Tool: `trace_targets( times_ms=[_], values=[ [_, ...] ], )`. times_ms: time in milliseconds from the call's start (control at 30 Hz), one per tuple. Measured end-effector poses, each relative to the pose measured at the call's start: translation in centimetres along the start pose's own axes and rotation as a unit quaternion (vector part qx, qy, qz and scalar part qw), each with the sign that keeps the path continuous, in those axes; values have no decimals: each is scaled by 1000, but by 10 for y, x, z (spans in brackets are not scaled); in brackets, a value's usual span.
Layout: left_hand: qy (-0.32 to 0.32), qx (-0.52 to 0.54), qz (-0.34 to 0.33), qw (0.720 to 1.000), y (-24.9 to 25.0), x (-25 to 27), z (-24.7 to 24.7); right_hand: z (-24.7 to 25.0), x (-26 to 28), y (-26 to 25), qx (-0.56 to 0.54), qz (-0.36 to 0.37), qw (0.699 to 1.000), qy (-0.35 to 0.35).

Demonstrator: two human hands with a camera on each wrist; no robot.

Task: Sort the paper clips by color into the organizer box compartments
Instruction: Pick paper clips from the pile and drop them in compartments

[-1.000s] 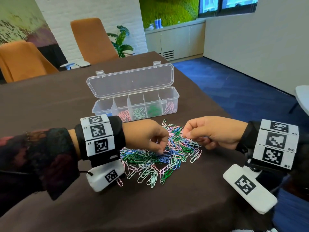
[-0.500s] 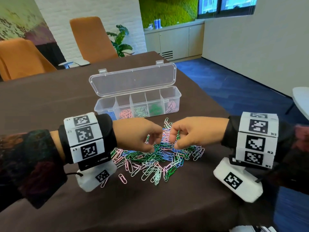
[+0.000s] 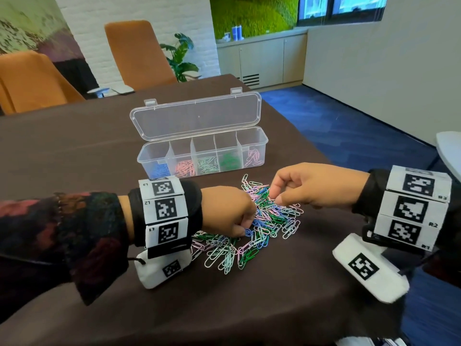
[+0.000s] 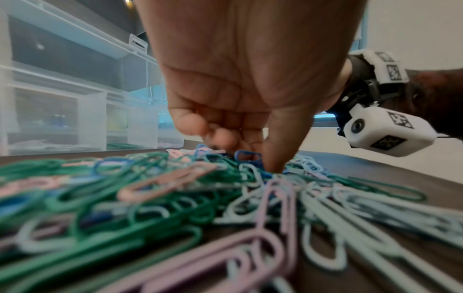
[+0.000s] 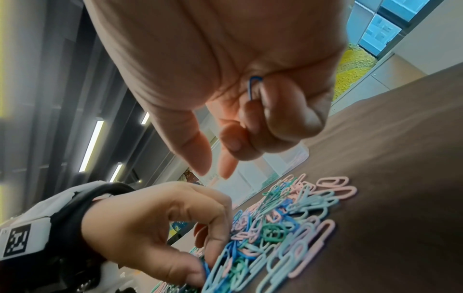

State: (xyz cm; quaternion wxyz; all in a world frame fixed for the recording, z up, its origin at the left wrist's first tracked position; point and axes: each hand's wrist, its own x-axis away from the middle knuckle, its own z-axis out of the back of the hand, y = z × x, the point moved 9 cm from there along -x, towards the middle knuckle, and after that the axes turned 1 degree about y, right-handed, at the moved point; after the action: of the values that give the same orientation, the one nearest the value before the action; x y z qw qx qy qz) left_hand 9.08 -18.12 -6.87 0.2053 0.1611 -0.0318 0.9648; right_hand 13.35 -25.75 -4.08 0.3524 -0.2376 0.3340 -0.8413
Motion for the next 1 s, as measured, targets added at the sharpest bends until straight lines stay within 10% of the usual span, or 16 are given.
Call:
trace_targets(
  times_ms=[367,500,733,1000],
  values=[
    [76,259,31,962,-26,20,15,0,-5,7,-138,-22,990,14],
    [116,530,63,838,-52,28,9,2,-14,7,-272,-64,959,38],
    [108,849,181,484,-62,39,-30,-7,-43,-18,-388,-116,914,-12],
    [116,896,167,394,-64,47,-39,-16,-59,-102,-377,-9,924,-72]
  ],
)
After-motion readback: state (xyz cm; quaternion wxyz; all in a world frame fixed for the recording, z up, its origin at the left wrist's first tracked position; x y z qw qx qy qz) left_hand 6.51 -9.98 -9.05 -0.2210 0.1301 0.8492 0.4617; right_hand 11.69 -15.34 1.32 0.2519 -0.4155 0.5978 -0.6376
